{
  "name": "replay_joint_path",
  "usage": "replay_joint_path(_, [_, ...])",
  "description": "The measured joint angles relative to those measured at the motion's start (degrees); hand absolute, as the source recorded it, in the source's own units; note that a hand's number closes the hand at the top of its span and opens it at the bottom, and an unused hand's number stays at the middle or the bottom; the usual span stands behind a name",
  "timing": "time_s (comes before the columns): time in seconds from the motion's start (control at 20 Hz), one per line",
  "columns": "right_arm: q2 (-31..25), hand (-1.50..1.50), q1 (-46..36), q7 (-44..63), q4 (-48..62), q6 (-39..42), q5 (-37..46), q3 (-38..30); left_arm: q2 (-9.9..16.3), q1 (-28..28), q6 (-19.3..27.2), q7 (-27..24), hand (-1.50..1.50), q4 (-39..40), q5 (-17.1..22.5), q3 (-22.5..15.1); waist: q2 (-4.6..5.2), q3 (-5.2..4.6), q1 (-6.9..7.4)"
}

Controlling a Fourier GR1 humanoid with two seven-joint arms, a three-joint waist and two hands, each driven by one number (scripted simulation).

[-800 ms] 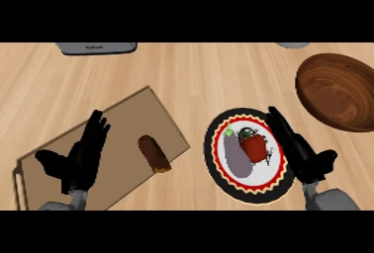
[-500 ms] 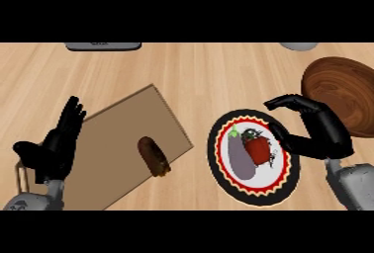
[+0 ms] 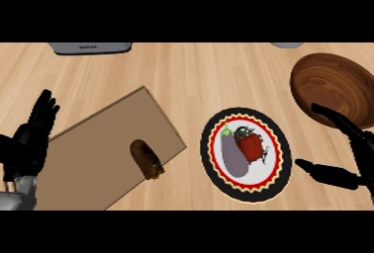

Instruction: Pick the bell pepper from the plate and place it in the bowl

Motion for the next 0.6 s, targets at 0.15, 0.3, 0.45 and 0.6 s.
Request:
replay_joint_path(0.15, [-1.8,-1.5,7.3,4.6,-9.2,-3.2,5.0,0.7,0.5,-0.1,-0.9,0.6,0.0,-0.7,-0.2,0.5,0.31,0.08,0.67])
replay_joint_path(0.3, [-3.6,-1.5,12.5,9.7,-16.4,-3.7,7.9,-0.7,0.4,-0.6,-2.0,0.6,0.0,-0.7,-0.4,1.5,0.58,0.14,1.42])
replay_joint_path(0.45, [-4.6,-1.5,12.3,16.6,-21.8,-1.1,8.9,-3.0,-0.3,-2.1,-2.4,2.0,0.0,-0.8,-1.4,1.5,0.8,0.17,2.14])
replay_joint_path(0.6, [-5.3,-1.5,8.0,23.1,-24.0,3.4,9.1,-4.1,-0.7,-3.7,-3.4,2.5,0.0,-0.1,-2.0,2.1,0.97,0.17,2.79])
